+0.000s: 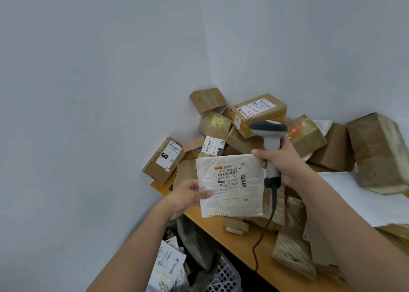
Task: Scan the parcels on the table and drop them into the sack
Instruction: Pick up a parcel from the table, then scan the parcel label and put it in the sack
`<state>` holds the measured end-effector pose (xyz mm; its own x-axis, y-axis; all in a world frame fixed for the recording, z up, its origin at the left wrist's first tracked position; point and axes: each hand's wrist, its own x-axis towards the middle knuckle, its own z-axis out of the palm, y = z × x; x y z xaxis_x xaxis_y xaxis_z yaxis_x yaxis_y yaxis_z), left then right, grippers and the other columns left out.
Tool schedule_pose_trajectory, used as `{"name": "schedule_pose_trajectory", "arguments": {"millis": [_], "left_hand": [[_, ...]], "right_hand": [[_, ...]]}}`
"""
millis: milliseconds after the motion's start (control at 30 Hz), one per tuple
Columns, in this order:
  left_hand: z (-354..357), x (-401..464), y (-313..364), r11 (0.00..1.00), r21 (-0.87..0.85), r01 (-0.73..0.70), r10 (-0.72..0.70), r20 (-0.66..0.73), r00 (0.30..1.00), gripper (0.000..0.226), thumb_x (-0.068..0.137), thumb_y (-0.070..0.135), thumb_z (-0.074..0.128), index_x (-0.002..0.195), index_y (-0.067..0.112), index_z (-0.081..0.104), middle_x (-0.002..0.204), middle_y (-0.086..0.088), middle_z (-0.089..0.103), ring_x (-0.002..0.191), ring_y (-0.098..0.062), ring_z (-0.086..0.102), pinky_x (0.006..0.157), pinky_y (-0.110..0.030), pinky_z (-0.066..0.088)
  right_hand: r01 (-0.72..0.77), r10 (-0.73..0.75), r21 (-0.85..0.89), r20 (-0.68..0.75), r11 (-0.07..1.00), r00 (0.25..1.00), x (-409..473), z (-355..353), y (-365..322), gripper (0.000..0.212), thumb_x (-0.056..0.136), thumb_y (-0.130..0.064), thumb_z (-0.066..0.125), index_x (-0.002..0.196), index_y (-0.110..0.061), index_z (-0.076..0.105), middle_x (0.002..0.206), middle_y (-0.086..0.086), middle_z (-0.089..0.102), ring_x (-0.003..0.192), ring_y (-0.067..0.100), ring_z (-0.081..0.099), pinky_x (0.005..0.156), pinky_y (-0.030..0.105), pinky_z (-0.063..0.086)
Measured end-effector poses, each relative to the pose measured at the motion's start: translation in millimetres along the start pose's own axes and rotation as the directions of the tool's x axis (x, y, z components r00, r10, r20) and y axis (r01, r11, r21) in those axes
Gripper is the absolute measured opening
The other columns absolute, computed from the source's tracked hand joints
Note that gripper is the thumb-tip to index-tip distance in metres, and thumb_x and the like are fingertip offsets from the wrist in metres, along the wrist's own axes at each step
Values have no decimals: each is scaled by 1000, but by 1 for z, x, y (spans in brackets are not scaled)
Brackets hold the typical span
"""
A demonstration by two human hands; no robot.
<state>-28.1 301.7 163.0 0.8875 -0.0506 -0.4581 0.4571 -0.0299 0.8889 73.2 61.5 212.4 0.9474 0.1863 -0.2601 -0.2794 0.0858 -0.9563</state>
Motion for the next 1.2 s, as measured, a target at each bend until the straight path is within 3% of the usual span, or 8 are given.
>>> {"name": "schedule_pose_trajectory", "arguments": {"millis": [100,200,300,400,500,633,1000,1200], "left_hand": [[3,3,1,999,-30,-27,26,-45,999,24,91,3,61,115,6,66,116,-7,71,108,-24,68,89,-42,57],[1,6,2,998,-31,-57,50,-197,979,18,95,4,57,110,7,66,111,-6,73,99,-22,72,81,-41,60],[-7,15,-1,990,-121,-77,27,-370,928,16,96,4,56,108,6,66,112,-10,72,95,-23,72,79,-40,59],[-14,22,-1,969,-228,-97,-26,-483,875,17,96,3,56,111,4,62,118,-14,69,101,-29,69,81,-44,58],[-14,23,6,945,-305,-114,-61,-508,859,23,97,1,54,119,1,58,117,-14,67,96,-29,67,65,-40,58],[-13,25,14,914,-377,-149,-85,-538,838,25,97,-1,52,122,2,55,117,-13,65,90,-24,66,58,-35,55],[-17,30,17,902,-408,-138,-130,-564,815,25,95,0,56,119,6,57,124,-11,65,98,-26,66,63,-36,56],[-15,31,13,909,-401,-116,-155,-581,799,26,95,0,56,120,7,56,126,-10,64,99,-25,65,62,-35,55]], "right_hand": [[4,-6,-43,-47,999,999,-1,-2,-2,59,78,-1,78,125,-17,46,103,11,60,68,19,56,64,35,54],[26,-41,-139,-106,990,994,-5,-3,-9,46,79,-16,80,115,-18,52,101,8,63,76,21,59,67,37,56],[32,-40,-234,-29,972,999,-15,-1,-21,28,87,-27,73,106,-15,57,87,7,61,69,18,56,60,31,52],[23,24,-348,131,937,991,-28,5,-35,24,94,-29,63,111,-13,57,88,9,61,72,17,58,63,29,52],[77,34,-340,307,937,951,-43,13,-49,23,97,-27,59,112,-10,58,88,10,61,71,16,58,64,27,53],[159,-1,-357,404,920,915,-57,25,-64,31,97,-38,56,114,-11,58,88,11,61,75,17,59,68,29,54],[264,-77,-386,436,884,897,-95,29,-100,37,97,-47,52,110,-13,59,76,9,59,61,16,55,58,27,49],[234,-96,-297,415,926,905,-106,26,-106,39,97,-43,53,107,-6,57,82,7,54,59,13,53,54,26,47]]}}
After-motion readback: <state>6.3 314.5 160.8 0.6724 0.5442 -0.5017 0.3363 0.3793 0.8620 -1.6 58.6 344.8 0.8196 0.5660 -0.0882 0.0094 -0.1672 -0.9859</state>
